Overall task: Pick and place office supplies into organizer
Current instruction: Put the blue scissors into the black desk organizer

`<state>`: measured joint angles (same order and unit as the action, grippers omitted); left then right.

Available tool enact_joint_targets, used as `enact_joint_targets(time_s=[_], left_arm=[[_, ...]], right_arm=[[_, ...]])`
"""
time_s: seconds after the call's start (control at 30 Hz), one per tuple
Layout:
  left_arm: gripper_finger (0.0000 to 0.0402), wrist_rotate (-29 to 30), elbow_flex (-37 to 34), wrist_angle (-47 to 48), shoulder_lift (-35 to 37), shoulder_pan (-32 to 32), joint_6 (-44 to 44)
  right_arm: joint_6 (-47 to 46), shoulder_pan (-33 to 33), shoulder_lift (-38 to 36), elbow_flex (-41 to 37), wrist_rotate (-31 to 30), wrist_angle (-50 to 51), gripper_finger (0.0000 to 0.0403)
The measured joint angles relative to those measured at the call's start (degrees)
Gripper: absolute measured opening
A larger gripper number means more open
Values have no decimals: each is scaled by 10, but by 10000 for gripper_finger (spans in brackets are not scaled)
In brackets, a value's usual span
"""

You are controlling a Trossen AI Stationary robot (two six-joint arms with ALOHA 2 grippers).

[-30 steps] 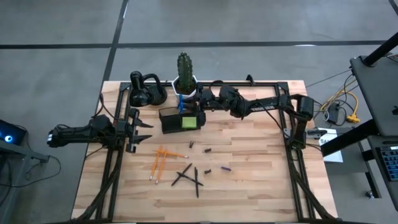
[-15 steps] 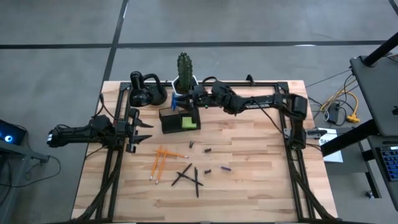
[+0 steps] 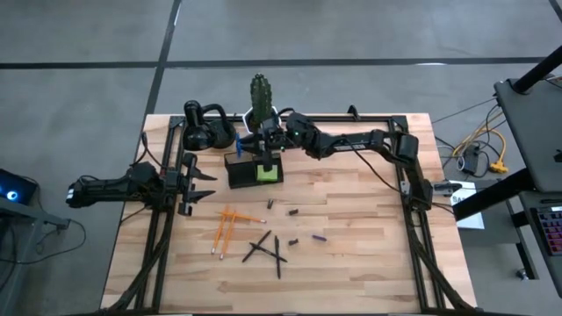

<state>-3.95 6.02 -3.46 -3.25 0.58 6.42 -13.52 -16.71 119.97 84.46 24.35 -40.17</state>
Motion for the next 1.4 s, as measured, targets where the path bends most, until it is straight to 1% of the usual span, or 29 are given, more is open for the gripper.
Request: enact_joint_targets(time_s=[0.23,1.0,1.07,1.13,1.2,1.4], left_arm=[[157,0,0,1,-1,0,0],[157,0,0,0,0,0,0],[157,0,0,-1,0,0,0],[157,0,0,-1,0,0,0],[157,0,0,-1,0,0,0],[157,1,0,-1,0,0,0]], right_arm=[[4,0,3,13,2,31,54],[11,6,3,20,-6,3,54],[13,8,12,21,-12,-14,54],[15,8,25,23,-4,-25,54],[9,9,39,31,13,-21,53],[4,7,56,46,13,-20,53]])
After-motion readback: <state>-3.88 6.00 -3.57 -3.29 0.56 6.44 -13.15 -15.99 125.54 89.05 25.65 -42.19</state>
